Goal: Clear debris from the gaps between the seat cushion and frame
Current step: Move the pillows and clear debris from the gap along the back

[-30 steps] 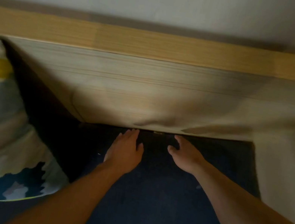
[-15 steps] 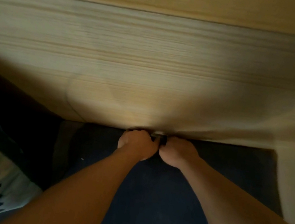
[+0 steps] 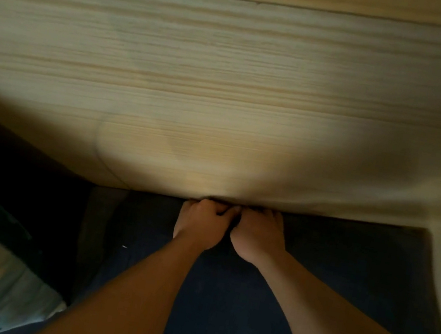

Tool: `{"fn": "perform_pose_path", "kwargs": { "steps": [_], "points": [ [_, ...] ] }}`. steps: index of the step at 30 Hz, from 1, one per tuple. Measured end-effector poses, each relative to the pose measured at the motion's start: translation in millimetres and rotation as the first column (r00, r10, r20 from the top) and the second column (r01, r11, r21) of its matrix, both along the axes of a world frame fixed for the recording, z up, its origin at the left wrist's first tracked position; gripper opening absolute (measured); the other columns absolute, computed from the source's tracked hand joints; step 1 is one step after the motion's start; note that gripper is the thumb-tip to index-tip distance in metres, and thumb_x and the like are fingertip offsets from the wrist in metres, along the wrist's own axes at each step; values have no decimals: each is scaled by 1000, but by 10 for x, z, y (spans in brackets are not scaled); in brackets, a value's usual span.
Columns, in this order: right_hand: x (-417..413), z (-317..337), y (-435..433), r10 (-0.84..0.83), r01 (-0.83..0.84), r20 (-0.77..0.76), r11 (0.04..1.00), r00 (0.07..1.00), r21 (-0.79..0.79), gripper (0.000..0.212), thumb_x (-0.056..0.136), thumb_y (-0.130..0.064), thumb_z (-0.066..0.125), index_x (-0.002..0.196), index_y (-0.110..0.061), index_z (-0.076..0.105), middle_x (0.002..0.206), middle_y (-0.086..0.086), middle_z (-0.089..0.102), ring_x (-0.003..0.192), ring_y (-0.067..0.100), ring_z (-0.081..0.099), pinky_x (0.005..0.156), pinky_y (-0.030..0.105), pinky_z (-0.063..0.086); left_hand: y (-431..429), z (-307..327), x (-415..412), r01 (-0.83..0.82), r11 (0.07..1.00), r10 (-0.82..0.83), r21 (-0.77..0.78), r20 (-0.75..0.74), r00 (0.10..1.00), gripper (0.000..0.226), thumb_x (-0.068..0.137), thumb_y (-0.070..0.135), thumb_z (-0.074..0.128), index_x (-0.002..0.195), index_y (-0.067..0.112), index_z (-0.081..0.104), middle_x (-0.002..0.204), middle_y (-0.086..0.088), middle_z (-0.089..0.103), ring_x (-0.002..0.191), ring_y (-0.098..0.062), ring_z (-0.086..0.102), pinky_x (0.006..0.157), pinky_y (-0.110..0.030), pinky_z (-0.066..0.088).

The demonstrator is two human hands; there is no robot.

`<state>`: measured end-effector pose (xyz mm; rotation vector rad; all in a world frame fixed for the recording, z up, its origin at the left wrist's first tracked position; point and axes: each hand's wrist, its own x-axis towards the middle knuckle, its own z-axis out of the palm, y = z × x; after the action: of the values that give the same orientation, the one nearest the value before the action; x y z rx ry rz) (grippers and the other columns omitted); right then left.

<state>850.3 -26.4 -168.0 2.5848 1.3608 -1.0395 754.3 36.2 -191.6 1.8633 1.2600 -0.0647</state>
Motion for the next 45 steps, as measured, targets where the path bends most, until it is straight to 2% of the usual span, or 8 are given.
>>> {"fn": "perform_pose_path", "kwargs": {
  "steps": [2, 5, 10, 15, 18, 28, 34, 45],
  "points": [
    [41, -17, -59, -83, 89, -70, 993, 994, 81, 30, 89, -22, 36, 109, -20, 58, 124, 6, 57, 124, 26, 41, 112, 37, 21, -12, 11, -5, -69, 997, 70, -40, 45, 997, 41, 85, 56, 52, 54, 32, 63, 69, -2, 68, 89, -29, 61, 80, -41, 51],
    [77, -21, -107, -205, 239, -222, 962, 953, 136, 29, 85, -23, 44, 108, -21, 61, 120, 5, 59, 121, 25, 44, 110, 36, 27, -47, 61, -5, -140, 988, 146, -60, 119, 982, 26, 82, 50, 61, 82, 29, 77, 85, 4, 75, 89, -15, 65, 80, -31, 53],
    [10, 139, -148, -432, 598, -547, 784, 717, 165, 20, 80, -14, 53, 94, -22, 64, 113, 3, 62, 116, 24, 50, 102, 43, 41, -119, 229, -43, -312, 907, 382, -282, 243, 892, 24, 78, 42, 71, 91, 23, 77, 89, 7, 75, 84, -6, 66, 71, -18, 51],
    [-110, 412, -190, -384, 607, -616, 769, 688, 198, 10, 87, -32, 59, 86, -23, 64, 91, -6, 66, 87, 10, 61, 75, 26, 48, -314, 542, -235, -468, 746, 640, -474, 313, 702, 9, 75, 29, 76, 83, 25, 76, 80, 14, 74, 77, 6, 66, 65, -6, 49],
    [-299, 646, -210, -382, 689, -728, 705, 569, 169, 7, 83, -24, 65, 77, -21, 66, 83, -4, 67, 81, 8, 60, 67, 21, 42, -482, 807, -419, -562, 606, 788, -563, 330, 519, 2, 77, 21, 75, 76, 20, 74, 68, 13, 73, 68, 6, 66, 59, -5, 48],
    [-1560, 1592, -125, -158, 543, -838, 820, 522, 183, 14, 81, -12, 67, 84, -26, 64, 83, -2, 69, 76, 12, 64, 68, 27, 50, -524, 1798, -1747, -681, 438, 892, -587, 377, 248, 8, 83, 18, 69, 90, 17, 71, 70, 1, 68, 57, -7, 58, 49, -14, 45],
    [-2486, 1944, -176, 33, 324, -767, 895, 640, 308, 14, 80, -13, 68, 85, -26, 69, 80, -5, 71, 73, 4, 66, 67, 24, 51, -841, 2126, -2721, -739, 336, 921, -583, 367, 130, 9, 85, 20, 65, 86, 18, 74, 65, 6, 69, 55, -7, 57, 49, -18, 44],
    [-5580, 2024, -490, 238, -6, -780, 958, 578, 288, 16, 80, -10, 68, 75, -25, 67, 68, -1, 66, 58, 9, 56, 53, 23, 47, -1639, 2316, -5573, -803, 25, 886, -595, 386, -259, 11, 84, 9, 67, 94, 9, 72, 62, 5, 66, 49, 0, 54, 46, -12, 41]
  ]
}}
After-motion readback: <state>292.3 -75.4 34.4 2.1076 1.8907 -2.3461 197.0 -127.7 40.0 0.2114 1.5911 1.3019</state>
